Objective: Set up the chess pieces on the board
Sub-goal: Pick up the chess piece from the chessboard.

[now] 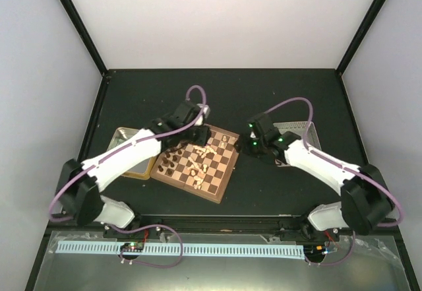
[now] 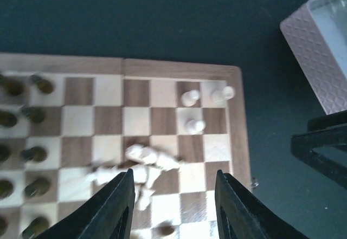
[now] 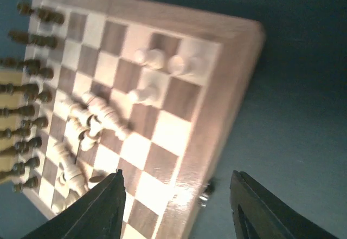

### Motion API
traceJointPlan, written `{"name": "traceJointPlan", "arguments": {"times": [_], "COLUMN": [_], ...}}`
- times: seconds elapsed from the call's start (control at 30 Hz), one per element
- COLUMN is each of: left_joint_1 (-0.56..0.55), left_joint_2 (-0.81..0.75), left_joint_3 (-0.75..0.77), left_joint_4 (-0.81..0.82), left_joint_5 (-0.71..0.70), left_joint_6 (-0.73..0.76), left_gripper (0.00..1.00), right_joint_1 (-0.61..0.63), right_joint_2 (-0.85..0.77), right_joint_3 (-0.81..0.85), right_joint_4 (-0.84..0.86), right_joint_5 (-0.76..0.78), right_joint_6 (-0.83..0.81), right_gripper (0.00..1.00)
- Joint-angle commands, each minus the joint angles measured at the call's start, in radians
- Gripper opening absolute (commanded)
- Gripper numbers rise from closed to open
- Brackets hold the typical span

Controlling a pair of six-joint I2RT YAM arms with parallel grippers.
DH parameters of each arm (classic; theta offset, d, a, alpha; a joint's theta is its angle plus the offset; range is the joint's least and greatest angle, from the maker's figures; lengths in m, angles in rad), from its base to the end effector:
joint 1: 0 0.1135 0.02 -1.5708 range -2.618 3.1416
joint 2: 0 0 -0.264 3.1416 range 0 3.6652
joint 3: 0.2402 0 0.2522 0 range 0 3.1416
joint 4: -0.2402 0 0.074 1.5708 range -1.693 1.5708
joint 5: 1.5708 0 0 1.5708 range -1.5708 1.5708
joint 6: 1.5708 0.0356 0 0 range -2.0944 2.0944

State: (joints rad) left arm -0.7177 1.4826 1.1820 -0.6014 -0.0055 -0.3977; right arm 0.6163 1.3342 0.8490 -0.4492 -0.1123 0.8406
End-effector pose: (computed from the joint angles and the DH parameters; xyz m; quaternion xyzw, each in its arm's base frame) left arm 0.2385 -0.2080 0.2753 0.1496 0.9327 -0.1715 0.2798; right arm 0.2162 0.1580 0.2210 0.0887 0.9443 0.2477 0.1976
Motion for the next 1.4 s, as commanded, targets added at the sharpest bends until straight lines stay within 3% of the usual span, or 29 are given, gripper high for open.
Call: {"name": "traceJointPlan", "arguments": {"times": [0.0, 0.23, 0.5, 0.83, 1.37], "left_joint_1": [0.049, 0.097, 0.106, 0.111, 0.113], "left_joint_2": [-0.180, -0.488, -0.677, -0.706, -0.699], "left_joint_3": [-0.185, -0.470, -0.652, -0.672, -0.673], "left_joint_4": [0.141, 0.326, 0.435, 0.428, 0.446], "left_joint_5": [-0.039, -0.053, -0.059, -0.052, -0.033], "left_joint_6": [-0.080, -0.149, -0.208, -0.211, -0.220], "left_gripper": [0.44, 0.46, 0.49, 0.49, 0.49], "right_joint_1": [0.079, 0.184, 0.220, 0.224, 0.225], "right_joint_2": [0.118, 0.277, 0.388, 0.483, 0.521], "right_joint_3": [0.085, 0.181, 0.251, 0.319, 0.325], "right_joint_4": [0.056, 0.090, 0.080, 0.057, 0.008], "right_joint_5": [-0.051, -0.028, 0.045, 0.109, 0.054], "right_joint_6": [-0.112, -0.238, -0.299, -0.354, -0.461], "right_gripper": [0.51, 0.38, 0.38, 0.37, 0.14]}}
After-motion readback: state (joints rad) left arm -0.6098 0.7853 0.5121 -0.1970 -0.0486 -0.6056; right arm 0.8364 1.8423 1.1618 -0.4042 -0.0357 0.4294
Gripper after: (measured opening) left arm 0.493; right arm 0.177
